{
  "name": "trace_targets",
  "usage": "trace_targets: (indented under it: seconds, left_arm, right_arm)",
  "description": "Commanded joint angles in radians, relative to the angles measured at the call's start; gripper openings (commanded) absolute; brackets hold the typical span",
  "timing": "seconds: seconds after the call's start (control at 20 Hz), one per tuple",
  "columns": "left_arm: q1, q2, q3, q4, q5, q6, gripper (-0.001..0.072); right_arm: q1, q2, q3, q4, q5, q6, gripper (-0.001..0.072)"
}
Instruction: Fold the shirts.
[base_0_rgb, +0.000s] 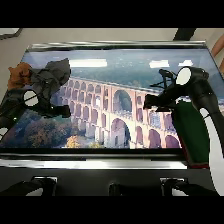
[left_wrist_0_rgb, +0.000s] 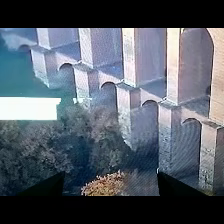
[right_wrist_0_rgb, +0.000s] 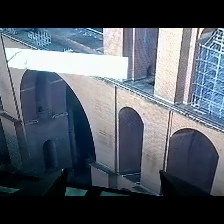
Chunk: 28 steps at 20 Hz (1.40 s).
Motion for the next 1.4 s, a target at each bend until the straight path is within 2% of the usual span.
trace_targets:
  seconds: [0.0, 0.55, 0.7, 0.85, 1.0, 1.1, 1.2, 1.35]
  left_arm:
    - [-0.001, -0.001, 0.0, 0.0, 0.0, 0.0, 0.0717]
    - [-0.001, -0.001, 0.0, 0.0, 0.001, 0.0, 0.0716]
    - [-0.001, -0.001, 0.0, 0.0, 0.005, -0.003, 0.0716]
    - [-0.003, -0.005, 0.0, -0.011, 0.126, -0.004, 0.0716]
    - [0.01, -0.015, 0.008, -0.035, 0.363, -0.004, 0.072]
    - [0.104, -0.089, 0.116, -0.06, 0.402, -0.037, 0.072]
    - [0.286, -0.237, 0.302, -0.145, 0.316, -0.037, 0.0719]
    - [0.566, -0.443, 0.479, -0.407, 0.162, -0.06, 0.072]
  right_arm:
    - [0.0, 0.0, 0.0, 0.0, 0.0, 0.0, 0.0683]
    - [0.0, 0.0, 0.0, 0.0, 0.0, 0.0, 0.0683]
    - [0.0, 0.0, 0.0, 0.0, -0.04, 0.0, 0.0681]
    - [0.0, 0.0, 0.0, 0.0, -0.109, 0.0, 0.0682]
    - [0.0, 0.0, 0.0, -0.009, -0.138, 0.0, 0.0681]
    - [0.0, 0.0, 0.0, -0.011, -0.142, 0.0, 0.0681]
    - [0.0, 0.0, 0.0, -0.016, -0.14, 0.0, 0.068]
    - [0.0, -0.001, 0.0, -0.023, -0.142, 0.0, 0.068]
